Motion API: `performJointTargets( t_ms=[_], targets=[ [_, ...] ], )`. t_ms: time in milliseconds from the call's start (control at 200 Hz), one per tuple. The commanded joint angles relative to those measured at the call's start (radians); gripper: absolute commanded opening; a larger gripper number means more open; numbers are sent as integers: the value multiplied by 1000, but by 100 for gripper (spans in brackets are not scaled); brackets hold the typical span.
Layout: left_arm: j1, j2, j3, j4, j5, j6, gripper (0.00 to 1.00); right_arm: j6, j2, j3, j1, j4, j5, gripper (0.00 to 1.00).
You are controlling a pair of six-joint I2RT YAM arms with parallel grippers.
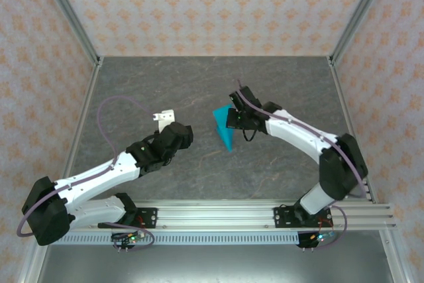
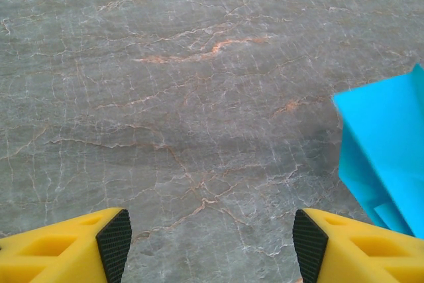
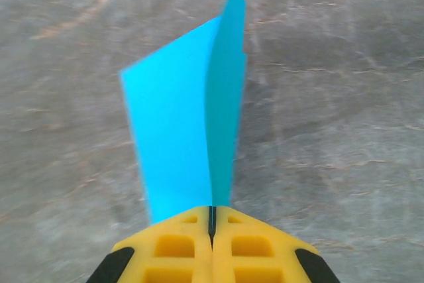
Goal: Fold a paper plane with a square sheet of paper (fold left side to right side)
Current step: Turn over the paper plane at the center of the table.
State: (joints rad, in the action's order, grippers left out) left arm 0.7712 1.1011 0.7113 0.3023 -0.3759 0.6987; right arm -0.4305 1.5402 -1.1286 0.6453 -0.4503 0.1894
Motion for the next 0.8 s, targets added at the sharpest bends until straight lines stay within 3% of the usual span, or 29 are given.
performJointTargets(
  t_ms=[0,95,215,285,440,636,796],
  targets=[
    [-6,-27,-1,35,-59,7,69,-11,6,105,-14,177,184,0],
    [-6,-30,2,41,-59,8,69,-21,39,171,-24,272,263,0],
    [-6,-35,3,45,-55,12,69,-20,74,225,-62,321,276,0],
    [-6,-33,3,43,-51,13,69,-7,73,235,-80,301,249,15],
    [-7,-31,3,38,-48,14,69,41,23,208,-80,162,115,35],
    [-6,-27,6,38,-46,11,69,113,-23,131,-66,-76,-54,39],
    [-6,-67,-9,64,-80,37,69,182,-59,26,71,-216,-131,43]
  ],
)
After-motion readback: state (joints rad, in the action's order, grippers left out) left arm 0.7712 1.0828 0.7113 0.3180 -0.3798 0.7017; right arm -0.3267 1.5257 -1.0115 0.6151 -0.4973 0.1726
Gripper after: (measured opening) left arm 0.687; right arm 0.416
